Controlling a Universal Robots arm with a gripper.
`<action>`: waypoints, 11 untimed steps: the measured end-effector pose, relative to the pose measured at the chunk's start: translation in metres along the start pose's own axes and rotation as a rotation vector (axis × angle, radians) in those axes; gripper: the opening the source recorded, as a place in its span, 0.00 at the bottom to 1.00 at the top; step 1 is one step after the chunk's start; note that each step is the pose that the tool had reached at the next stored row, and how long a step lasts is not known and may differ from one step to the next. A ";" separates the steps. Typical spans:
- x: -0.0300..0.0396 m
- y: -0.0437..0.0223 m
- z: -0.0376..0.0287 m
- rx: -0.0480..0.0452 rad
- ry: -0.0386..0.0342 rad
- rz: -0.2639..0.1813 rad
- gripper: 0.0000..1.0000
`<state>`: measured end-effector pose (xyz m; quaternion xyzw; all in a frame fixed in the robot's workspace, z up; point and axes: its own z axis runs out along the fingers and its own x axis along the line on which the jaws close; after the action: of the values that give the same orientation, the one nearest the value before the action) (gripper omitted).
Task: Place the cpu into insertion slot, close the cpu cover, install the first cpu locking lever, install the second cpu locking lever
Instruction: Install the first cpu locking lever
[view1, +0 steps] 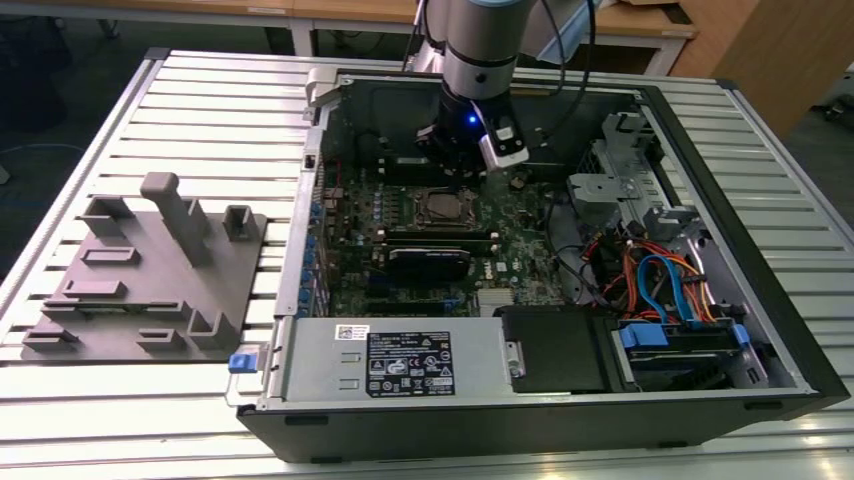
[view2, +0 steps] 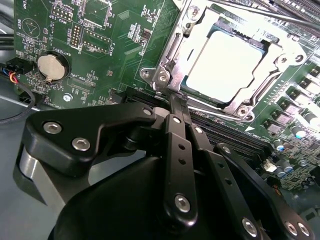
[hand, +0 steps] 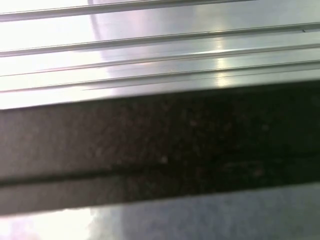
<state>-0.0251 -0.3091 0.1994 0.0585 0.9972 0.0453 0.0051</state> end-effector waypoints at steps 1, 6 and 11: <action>0.0000 0.0000 0.0000 0.0000 0.0000 0.000 0.10; 0.0000 0.0000 0.0000 0.0038 -0.0004 0.000 0.10; 0.0000 0.0000 0.0003 0.0081 -0.0007 0.000 0.10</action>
<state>-0.0251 -0.3090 0.1992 0.0585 0.9974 0.0412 0.0052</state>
